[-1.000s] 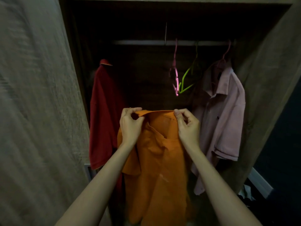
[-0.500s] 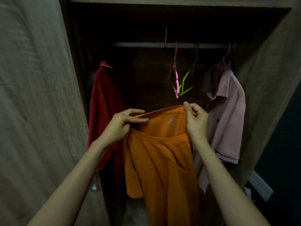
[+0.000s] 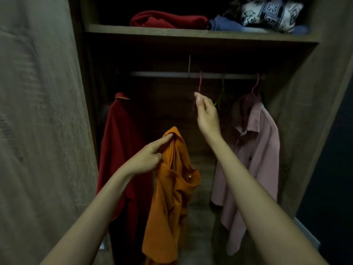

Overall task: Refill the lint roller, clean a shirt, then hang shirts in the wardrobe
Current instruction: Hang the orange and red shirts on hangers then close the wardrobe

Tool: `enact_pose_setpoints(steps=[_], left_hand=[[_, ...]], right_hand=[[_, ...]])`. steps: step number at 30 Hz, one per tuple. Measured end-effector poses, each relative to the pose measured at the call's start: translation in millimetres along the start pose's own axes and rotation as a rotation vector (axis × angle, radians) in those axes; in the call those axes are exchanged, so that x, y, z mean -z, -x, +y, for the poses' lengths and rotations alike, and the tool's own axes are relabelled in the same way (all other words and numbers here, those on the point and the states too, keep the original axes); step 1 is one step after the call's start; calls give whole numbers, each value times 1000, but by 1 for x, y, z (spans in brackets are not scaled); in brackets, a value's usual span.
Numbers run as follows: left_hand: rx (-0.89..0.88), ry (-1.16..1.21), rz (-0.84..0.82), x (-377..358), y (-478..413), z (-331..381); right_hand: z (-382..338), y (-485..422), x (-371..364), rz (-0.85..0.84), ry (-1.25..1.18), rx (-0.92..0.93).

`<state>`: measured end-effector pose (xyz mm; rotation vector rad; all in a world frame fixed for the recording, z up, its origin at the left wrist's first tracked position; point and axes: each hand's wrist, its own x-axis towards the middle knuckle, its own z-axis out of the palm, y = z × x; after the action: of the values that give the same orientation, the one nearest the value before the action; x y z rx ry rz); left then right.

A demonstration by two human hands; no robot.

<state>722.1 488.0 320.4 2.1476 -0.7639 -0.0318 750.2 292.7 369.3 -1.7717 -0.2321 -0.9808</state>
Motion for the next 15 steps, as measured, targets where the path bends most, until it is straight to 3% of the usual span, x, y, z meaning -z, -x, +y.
enact_pose_setpoints(steps=[7,11,15], left_hand=[[-3,7,38,19,-7,0],[9,32,63,33,-7,-7],[-6,39,79,41,-12,-15]], right_hand=[[45,-40,-16,-101,432,-286],[73,-38,-18,39,416,-374],[81,-42,-18,193,160,-377]])
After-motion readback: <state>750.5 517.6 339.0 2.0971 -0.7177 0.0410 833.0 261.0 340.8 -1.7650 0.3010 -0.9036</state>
